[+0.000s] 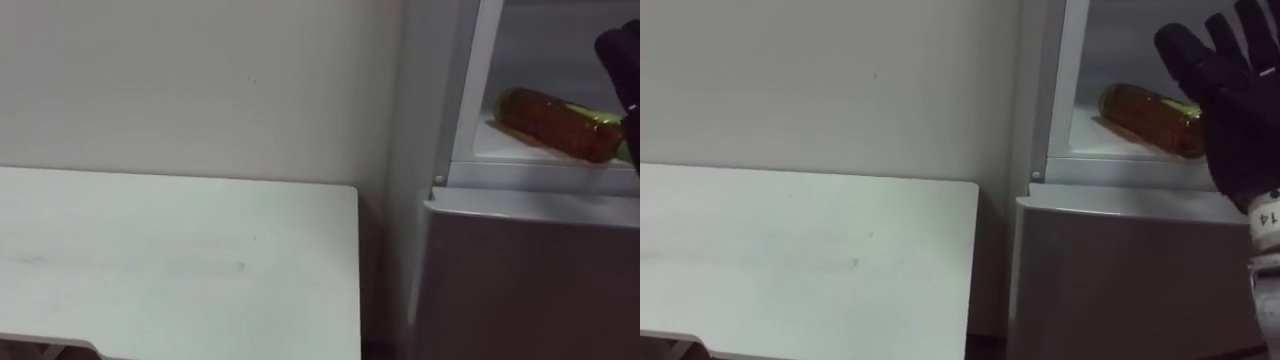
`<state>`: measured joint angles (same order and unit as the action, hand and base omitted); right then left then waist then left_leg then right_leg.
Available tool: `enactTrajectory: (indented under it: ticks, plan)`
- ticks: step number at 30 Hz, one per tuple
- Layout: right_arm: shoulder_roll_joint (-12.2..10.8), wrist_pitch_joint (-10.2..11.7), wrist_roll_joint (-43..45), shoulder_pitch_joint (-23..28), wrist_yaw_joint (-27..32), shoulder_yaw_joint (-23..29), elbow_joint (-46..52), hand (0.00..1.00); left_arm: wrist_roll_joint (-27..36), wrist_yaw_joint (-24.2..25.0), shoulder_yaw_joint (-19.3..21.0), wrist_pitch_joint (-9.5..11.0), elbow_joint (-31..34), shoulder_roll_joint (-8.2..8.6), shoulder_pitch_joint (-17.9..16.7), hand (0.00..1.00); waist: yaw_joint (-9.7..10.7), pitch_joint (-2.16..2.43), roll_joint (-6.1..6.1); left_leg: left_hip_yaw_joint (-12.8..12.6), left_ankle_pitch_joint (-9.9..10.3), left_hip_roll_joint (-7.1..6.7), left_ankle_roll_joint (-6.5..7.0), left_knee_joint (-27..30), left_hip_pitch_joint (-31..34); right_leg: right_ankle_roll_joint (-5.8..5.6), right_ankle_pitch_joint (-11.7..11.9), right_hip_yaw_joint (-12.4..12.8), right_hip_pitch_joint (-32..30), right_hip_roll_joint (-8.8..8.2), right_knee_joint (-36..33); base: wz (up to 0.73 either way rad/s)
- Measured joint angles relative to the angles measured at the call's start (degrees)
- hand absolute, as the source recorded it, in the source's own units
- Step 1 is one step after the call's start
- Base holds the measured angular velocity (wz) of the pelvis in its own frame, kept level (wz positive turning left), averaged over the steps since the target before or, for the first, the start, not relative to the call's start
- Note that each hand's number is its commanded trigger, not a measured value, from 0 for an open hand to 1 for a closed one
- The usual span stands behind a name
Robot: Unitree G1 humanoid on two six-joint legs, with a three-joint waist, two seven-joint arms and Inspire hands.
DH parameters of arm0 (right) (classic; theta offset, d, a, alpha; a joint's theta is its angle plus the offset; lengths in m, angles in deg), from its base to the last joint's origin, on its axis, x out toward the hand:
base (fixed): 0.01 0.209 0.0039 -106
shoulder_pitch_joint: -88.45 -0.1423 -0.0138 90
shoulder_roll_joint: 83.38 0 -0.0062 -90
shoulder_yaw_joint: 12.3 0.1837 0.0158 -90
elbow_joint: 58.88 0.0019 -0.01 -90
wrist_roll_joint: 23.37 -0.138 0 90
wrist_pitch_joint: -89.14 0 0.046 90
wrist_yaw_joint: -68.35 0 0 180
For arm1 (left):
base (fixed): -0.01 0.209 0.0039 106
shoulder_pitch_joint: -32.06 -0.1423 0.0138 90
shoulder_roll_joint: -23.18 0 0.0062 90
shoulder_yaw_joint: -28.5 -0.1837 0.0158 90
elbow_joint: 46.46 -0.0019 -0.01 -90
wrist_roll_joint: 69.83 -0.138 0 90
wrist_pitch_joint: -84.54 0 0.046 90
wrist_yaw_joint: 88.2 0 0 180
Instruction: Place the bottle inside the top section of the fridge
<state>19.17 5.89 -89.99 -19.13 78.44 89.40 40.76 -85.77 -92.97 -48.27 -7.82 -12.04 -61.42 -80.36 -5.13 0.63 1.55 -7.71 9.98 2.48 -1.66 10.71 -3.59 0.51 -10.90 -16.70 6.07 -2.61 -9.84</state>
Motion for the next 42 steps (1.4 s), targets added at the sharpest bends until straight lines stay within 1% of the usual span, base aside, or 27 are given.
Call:
enactTrajectory:
  ticks: [1,3,5,7,8,10,11,12,13,14,16,17,19,20,21,22,23,24,25,28,30,32,33,35,37,42]
  plan:
    - [-1.20,0.00,0.15,0.90,-0.34,0.00,0.17,0.00,0.02,-0.05,0.03,0.00,-0.14,0.28,0.10,0.00,0.10,-0.02,0.02,-0.14,0.00,-0.02,0.01,0.00,-0.02,-0.01,-0.01,0.33,-0.05,-0.01,0.00,-0.11]
    - [-2.52,0.00,-0.16,1.30,-0.41,-0.04,0.41,0.00,0.02,-0.08,-0.04,0.11,-0.65,0.72,0.64,0.00,0.28,-0.07,-0.01,-0.33,0.04,-0.02,0.06,0.00,-0.01,-0.06,-0.01,0.67,-0.19,0.00,0.00,-0.06]
    - [-2.80,0.14,-1.18,1.76,-0.97,-0.10,1.19,0.00,0.02,-0.11,-0.14,0.29,-1.20,0.82,1.26,0.00,0.22,-0.11,-0.07,-0.41,0.09,-0.02,0.11,-0.01,0.00,-0.10,-0.04,0.82,-0.31,-0.01,0.02,-0.05]
    - [-3.16,0.24,-1.62,1.98,-2.82,-0.42,2.73,0.00,0.02,-0.31,-0.80,0.26,-2.00,0.92,2.41,0.00,0.11,-0.28,-0.38,-0.90,0.23,0.07,0.17,-0.07,-0.03,-0.10,-0.04,1.20,-0.67,-0.02,0.01,-0.09]
    - [-3.43,0.24,-1.63,1.99,-3.45,-0.46,2.96,0.00,-0.01,-0.44,-1.06,0.28,-2.06,0.92,2.58,0.00,0.14,-0.28,-0.51,-0.93,0.27,0.06,0.20,-0.08,-0.03,-0.11,-0.03,1.26,-0.75,-0.02,-0.02,-0.07]
    - [-5.12,0.30,-2.76,2.62,-5.76,-0.45,3.84,0.00,-0.03,-0.81,-1.21,0.37,-2.37,1.03,2.99,0.00,0.15,-0.23,-0.74,-1.06,0.40,0.04,0.27,-0.08,-0.02,-0.20,0.02,1.55,-0.86,0.02,-0.03,-0.06]
    - [-5.66,0.37,-2.84,3.11,-6.35,-0.45,4.15,0.00,-0.01,-0.82,-1.23,0.38,-2.39,1.04,2.99,0.00,0.17,-0.27,-0.85,-1.09,0.41,0.04,0.27,-0.07,-0.02,-0.23,0.04,1.64,-0.86,0.03,-0.03,-0.04]
    - [-6.96,0.82,-2.85,4.52,-7.92,-0.53,4.59,0.00,0.05,-0.83,-1.46,0.37,-2.46,1.07,2.97,0.00,0.17,-0.32,-0.93,-1.15,0.41,0.04,0.28,-0.07,0.01,-0.28,0.10,1.72,-0.86,0.05,-0.08,-0.04]
    - [-8.21,0.90,-3.25,6.04,-9.26,-0.90,4.91,0.00,0.05,-0.82,-2.00,0.34,-2.61,1.14,2.94,0.00,-0.03,-0.27,-0.94,-1.30,0.44,0.04,0.30,-0.07,0.00,-0.30,0.16,1.84,-0.94,0.05,-0.15,-0.06]
    - [-8.78,0.90,-3.60,6.80,-9.91,-1.33,4.97,0.00,0.04,-0.82,-2.51,0.29,-2.78,1.14,2.94,0.00,0.05,-0.33,-1.19,-1.54,0.48,0.08,0.31,-0.06,-0.01,-0.30,0.16,2.02,-1.05,0.06,-0.14,-0.10]
    - [-10.90,0.77,-5.20,9.30,-12.28,-3.35,4.93,0.00,0.03,-0.85,-3.54,0.25,-3.10,1.59,3.13,0.00,0.04,-0.14,-1.75,-1.96,0.75,0.16,0.38,-0.01,-0.04,-0.36,0.30,2.25,-1.16,0.11,-0.21,-0.11]
    - [-11.44,0.79,-5.20,9.97,-12.89,-3.86,4.89,0.00,0.01,-0.91,-3.53,0.25,-3.14,1.76,3.41,0.00,0.01,-0.13,-1.93,-2.07,0.77,0.17,0.40,-0.01,-0.09,-0.37,0.32,2.32,-1.17,0.12,-0.24,-0.07]
    - [-13.23,0.87,-5.84,13.46,-15.66,-5.96,4.12,0.00,0.05,-1.33,-4.07,0.35,-4.75,1.93,5.15,0.00,-0.11,-0.14,-2.22,-2.32,0.77,0.21,0.41,0.03,-0.15,-0.37,0.32,2.70,-1.25,0.11,-0.37,-0.04]
    - [-13.45,0.78,-6.23,14.46,-16.31,-6.53,3.70,0.00,0.05,-1.33,-4.44,0.37,-5.11,1.93,5.45,0.00,-0.17,-0.13,-2.22,-2.35,0.77,0.21,0.41,0.04,-0.19,-0.37,0.32,2.78,-1.29,0.11,-0.45,-0.08]
    - [-13.92,0.71,-7.35,16.11,-17.40,-7.69,2.66,0.00,0.04,-1.33,-5.06,0.46,-6.04,2.08,6.34,0.00,-0.67,-0.15,-2.35,-2.70,0.78,0.26,0.41,0.06,-0.25,-0.37,0.31,3.26,-1.50,0.12,-0.76,-0.18]
    - [-14.48,0.66,-8.26,17.73,-18.23,-8.64,1.87,0.00,0.08,-1.31,-5.68,0.43,-6.95,2.41,7.27,0.00,-1.27,-0.06,-2.56,-3.19,0.80,0.30,0.43,0.07,-0.30,-0.37,0.33,3.75,-1.69,0.16,-0.81,-0.18]
    - [-14.90,0.65,-8.90,18.70,-18.61,-8.98,1.84,0.00,0.15,-1.29,-6.40,0.42,-7.04,2.47,7.59,0.00,-1.31,-0.03,-2.64,-3.21,0.85,0.29,0.46,0.07,-0.25,-0.38,0.34,3.77,-1.73,0.16,-0.83,-0.11]
    - [-15.51,0.65,-10.47,20.24,-19.57,-10.05,1.71,0.00,0.51,-1.26,-7.99,0.42,-7.04,2.46,8.17,0.00,-1.26,-0.08,-2.78,-3.21,0.92,0.29,0.51,0.06,-0.25,-0.42,0.36,3.86,-1.78,0.18,-0.82,0.00]
    - [-15.67,0.27,-12.10,21.32,-20.88,-10.86,1.23,0.00,0.61,-1.24,-9.10,0.42,-7.42,2.49,8.68,0.00,-1.19,-0.12,-2.94,-3.23,0.93,0.27,0.53,0.01,-0.27,-0.45,0.38,3.97,-1.83,0.18,-0.82,0.00]
    - [-15.78,-0.98,-14.48,22.92,-24.44,-11.73,-0.91,0.00,0.62,-1.27,-10.23,0.43,-8.53,2.61,9.46,0.00,-1.10,-0.18,-3.14,-3.41,0.95,0.25,0.56,-0.06,-0.60,-0.47,0.39,4.03,-1.63,0.19,-0.84,-0.03]
    - [-16.03,-1.45,-15.16,23.58,-26.29,-11.71,-2.56,0.00,0.62,-1.24,-10.45,0.35,-8.59,2.74,9.11,0.00,-0.79,-0.29,-3.17,-3.42,1.08,0.26,0.55,0.02,-0.80,-0.50,0.36,3.96,-1.40,0.19,-0.75,0.00]
    - [-16.45,-1.43,-15.71,24.14,-28.21,-11.66,-4.08,0.00,0.63,-1.22,-10.66,0.34,-8.45,2.86,9.03,0.00,-0.50,-0.30,-3.20,-3.42,1.14,0.27,0.55,0.06,-0.70,-0.53,0.33,3.99,-1.51,0.18,-0.57,0.00]
    - [-16.78,-1.46,-15.71,24.64,-29.77,-11.66,-6.06,0.00,0.57,-1.20,-10.66,0.33,-8.46,2.89,8.93,0.00,-0.24,-0.23,-3.04,-3.40,1.14,0.27,0.56,0.08,-0.64,-0.53,0.33,3.98,-1.54,0.18,-0.49,0.00]
    - [-17.73,-1.72,-15.77,25.68,-30.44,-11.65,-7.96,0.00,0.54,-1.20,-10.65,0.33,-8.50,2.92,8.81,0.00,-0.13,-0.10,-2.98,-3.39,1.14,0.28,0.56,0.16,-0.26,-0.53,0.34,4.09,-2.07,0.18,-0.66,0.00]
    - [-17.87,-1.93,-15.71,26.81,-32.10,-11.70,-11.05,0.00,0.54,-1.32,-10.66,0.34,-8.52,2.94,8.72,0.00,0.21,-0.09,-2.98,-3.46,1.14,0.26,0.57,0.23,-0.13,-0.52,0.35,4.14,-2.30,0.16,-0.73,-0.02]
    - [-17.86,-1.89,-15.56,28.70,-33.29,-11.10,-17.15,0.00,0.55,-1.34,-9.73,0.93,-8.49,2.91,9.17,0.00,0.42,-0.05,-3.07,-3.38,1.14,0.26,0.57,0.27,-0.17,-0.52,0.35,4.80,-2.38,0.20,-0.76,-0.02]
